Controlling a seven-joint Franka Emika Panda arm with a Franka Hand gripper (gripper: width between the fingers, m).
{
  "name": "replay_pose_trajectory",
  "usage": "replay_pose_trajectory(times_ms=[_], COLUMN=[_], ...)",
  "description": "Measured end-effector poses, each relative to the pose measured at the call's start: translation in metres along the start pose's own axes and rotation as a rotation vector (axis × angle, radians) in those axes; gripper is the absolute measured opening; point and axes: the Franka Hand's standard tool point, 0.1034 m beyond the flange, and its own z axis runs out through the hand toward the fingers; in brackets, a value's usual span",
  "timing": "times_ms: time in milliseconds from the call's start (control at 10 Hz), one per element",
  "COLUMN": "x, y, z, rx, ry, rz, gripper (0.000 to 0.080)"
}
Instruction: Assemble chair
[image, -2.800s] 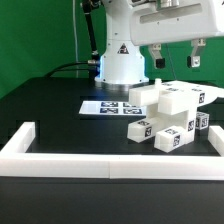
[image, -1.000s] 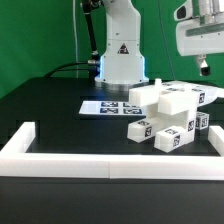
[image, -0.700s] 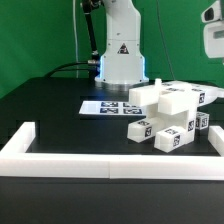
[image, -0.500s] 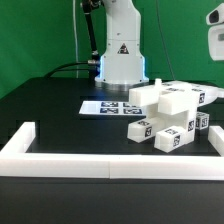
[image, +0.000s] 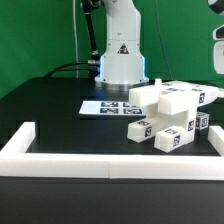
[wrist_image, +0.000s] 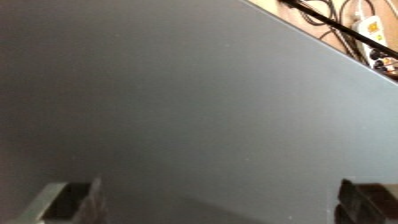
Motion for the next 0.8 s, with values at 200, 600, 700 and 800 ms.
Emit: replay_pose_trajectory(times_ms=[200,600,700,800], x=[0.004,0.012,0.013,0.016], y=[0.012,0.035,0.038,0.040], z=[0.006,0.012,0.013,0.013], rx=[-0.020,-0.046,-0.051,-0.055], ry=[0.005,0.017,0.017,0.019], rz=[-0.032,-0.076,-0.086,-0.102], gripper=[0.0649,0.0649,0.0649,0.0649])
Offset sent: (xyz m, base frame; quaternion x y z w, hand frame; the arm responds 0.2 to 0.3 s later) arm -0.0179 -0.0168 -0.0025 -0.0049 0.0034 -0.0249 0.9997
